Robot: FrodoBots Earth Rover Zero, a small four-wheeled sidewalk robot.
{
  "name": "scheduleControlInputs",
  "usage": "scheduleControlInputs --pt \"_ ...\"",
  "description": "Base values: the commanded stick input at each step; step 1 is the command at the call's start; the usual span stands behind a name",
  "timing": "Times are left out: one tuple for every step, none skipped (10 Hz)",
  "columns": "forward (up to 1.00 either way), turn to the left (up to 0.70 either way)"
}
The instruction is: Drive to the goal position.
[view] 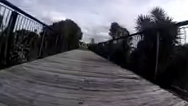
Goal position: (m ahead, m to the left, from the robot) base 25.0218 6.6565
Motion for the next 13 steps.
scheduleControlInputs --pt "0.07 0.0" --pt "0.07 0.0" --pt "0.07 0.0" --pt "0.07 0.0" --pt "0.07 0.0" --pt "0.07 0.0" --pt "0.06 0.0" --pt "0.06 0.0" --pt "0.07 0.0" --pt "0.07 0.0" --pt "0.07 0.0" --pt "0.07 0.0" --pt "0.07 0.0"
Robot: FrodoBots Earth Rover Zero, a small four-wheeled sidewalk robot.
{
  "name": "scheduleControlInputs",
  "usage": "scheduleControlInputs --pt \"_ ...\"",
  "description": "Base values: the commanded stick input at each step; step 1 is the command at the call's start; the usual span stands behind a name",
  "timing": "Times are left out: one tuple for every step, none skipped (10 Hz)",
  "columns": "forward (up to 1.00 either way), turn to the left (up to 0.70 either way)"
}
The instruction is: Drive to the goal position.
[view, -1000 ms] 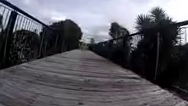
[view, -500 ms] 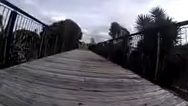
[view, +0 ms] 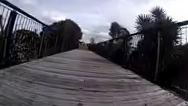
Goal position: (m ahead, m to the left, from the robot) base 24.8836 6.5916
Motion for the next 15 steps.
scheduleControlInputs --pt "0.07 0.0" --pt "0.07 0.0" --pt "0.07 0.0" --pt "0.07 0.0" --pt "0.07 0.0" --pt "0.07 0.0" --pt "0.07 0.0" --pt "0.07 0.0" --pt "0.07 0.0" --pt "0.07 0.0" --pt "0.07 0.0" --pt "0.07 0.0" --pt "0.07 0.0" --pt "0.07 0.0" --pt "0.07 0.0"
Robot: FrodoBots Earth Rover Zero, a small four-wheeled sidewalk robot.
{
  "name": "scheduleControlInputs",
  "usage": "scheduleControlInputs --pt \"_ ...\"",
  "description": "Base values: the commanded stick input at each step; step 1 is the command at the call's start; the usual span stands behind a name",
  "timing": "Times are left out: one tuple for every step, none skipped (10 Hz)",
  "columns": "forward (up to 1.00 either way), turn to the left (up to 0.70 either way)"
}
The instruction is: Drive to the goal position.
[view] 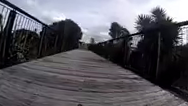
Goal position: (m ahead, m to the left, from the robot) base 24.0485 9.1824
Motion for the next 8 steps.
scheduleControlInputs --pt "0.07 0.0" --pt "0.07 0.0" --pt "0.07 0.0" --pt "0.07 0.0" --pt "0.07 0.0" --pt "0.07 0.0" --pt "0.07 0.0" --pt "0.07 0.0"
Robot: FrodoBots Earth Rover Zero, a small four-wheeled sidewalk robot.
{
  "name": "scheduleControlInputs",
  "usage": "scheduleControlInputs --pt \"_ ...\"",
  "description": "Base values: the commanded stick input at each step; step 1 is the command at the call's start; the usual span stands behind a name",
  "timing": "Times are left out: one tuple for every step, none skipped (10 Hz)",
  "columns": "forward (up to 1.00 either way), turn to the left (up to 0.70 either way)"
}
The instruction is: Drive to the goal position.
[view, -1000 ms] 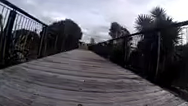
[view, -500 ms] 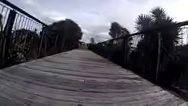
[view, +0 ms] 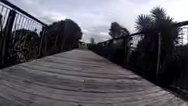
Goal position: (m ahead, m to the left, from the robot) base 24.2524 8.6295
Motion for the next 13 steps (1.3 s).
scheduleControlInputs --pt "0.07 0.0" --pt "0.07 0.0" --pt "0.07 0.0" --pt "0.07 0.0" --pt "0.07 0.0" --pt "0.06 0.0" --pt "0.06 0.0" --pt "0.07 0.0" --pt "0.07 0.0" --pt "0.07 0.0" --pt "0.07 0.0" --pt "0.07 0.0" --pt "0.07 0.0"
